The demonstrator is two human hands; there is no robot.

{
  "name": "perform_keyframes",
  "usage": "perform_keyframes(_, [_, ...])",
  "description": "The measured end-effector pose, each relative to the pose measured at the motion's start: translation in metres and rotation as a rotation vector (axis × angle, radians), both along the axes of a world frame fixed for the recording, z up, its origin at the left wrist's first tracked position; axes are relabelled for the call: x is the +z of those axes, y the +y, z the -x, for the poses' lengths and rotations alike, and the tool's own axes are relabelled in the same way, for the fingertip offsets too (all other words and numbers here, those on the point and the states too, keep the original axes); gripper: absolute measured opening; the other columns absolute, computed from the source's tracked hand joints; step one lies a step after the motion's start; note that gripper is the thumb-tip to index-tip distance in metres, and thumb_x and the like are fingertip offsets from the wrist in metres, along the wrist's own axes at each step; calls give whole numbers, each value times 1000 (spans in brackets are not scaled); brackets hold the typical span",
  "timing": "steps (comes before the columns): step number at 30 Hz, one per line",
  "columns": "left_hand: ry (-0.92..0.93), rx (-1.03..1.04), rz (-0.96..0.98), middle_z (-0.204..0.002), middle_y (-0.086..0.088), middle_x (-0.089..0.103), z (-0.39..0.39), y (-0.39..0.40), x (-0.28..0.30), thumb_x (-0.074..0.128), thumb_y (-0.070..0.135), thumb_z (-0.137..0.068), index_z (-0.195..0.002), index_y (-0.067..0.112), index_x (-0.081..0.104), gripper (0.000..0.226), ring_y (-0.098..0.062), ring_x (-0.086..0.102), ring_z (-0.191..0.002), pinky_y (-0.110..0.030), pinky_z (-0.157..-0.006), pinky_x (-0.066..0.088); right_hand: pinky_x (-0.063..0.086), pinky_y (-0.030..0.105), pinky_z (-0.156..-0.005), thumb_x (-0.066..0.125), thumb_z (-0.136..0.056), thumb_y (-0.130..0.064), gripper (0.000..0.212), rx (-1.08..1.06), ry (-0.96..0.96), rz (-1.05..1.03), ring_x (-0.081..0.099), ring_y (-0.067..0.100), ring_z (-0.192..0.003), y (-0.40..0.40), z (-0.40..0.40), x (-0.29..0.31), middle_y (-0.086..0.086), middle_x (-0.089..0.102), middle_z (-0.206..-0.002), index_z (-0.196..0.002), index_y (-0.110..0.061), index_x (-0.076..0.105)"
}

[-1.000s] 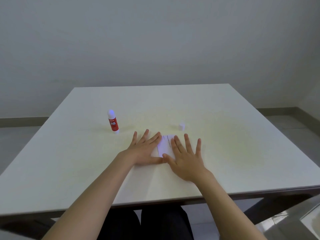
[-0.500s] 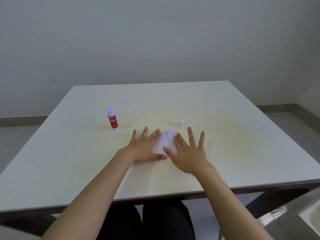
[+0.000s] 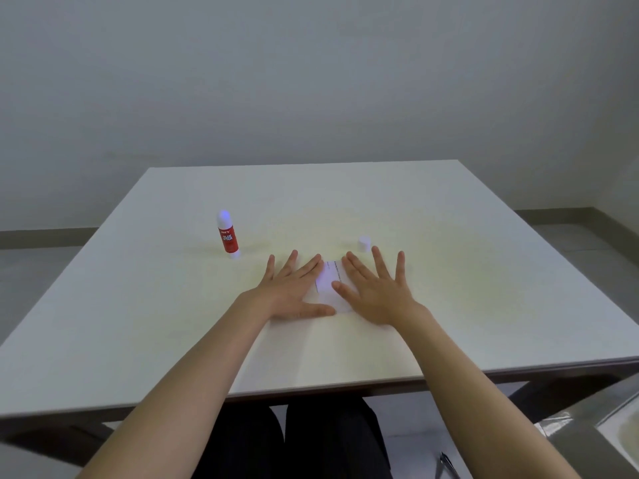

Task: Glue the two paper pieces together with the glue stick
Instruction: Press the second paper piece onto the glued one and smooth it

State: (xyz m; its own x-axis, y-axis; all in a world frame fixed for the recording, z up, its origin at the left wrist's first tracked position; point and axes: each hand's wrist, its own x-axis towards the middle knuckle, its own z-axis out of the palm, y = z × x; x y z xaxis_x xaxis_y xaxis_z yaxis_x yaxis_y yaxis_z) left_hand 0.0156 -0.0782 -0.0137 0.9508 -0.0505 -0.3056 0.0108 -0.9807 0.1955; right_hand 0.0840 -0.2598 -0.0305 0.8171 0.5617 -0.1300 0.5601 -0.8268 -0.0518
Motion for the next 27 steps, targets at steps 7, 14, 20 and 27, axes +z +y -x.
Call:
perform_keyframes(7, [9,-15,2,-158,16,-18,0,1,2,40,75,-79,-150,26,-13,101,-20,-27,-143,-53,-113,-19,-40,52,-98,-10,-70,-81,97,189,-52,-73,-34,19,-141,4,59,-6,-13,-17,-159,-150,-27,-14])
perform_keyframes(14, [20,-27,-56,-158,17,-16,0,12,7,42,76,-77,-150,27,-11,103,-20,-32,-141,-51,-112,-24,-32,56,-105,1,-82,-74,84,214,72,-82,-20,12,-146,9,55,7,-13,-12,-160,-151,-28,-9])
perform_keyframes(20, [73,-6,-50,-158,18,-17,24,49,11,42,73,-79,-149,30,-12,98,-18,-33,-140,-49,-111,-25,-31,56,-106,1,-80,-76,90,261,65,-117,-16,14,-147,45,80,4,-8,-11,-161,-152,-24,-7])
perform_keyframes(27, [120,16,91,-158,15,-20,41,59,11,46,61,-86,-148,30,-16,93,-19,-30,-142,-49,-115,-18,-32,55,-105,-3,-74,-79,97,270,62,-150,-20,18,-147,59,96,-4,-6,-13,-161,-151,-21,-9])
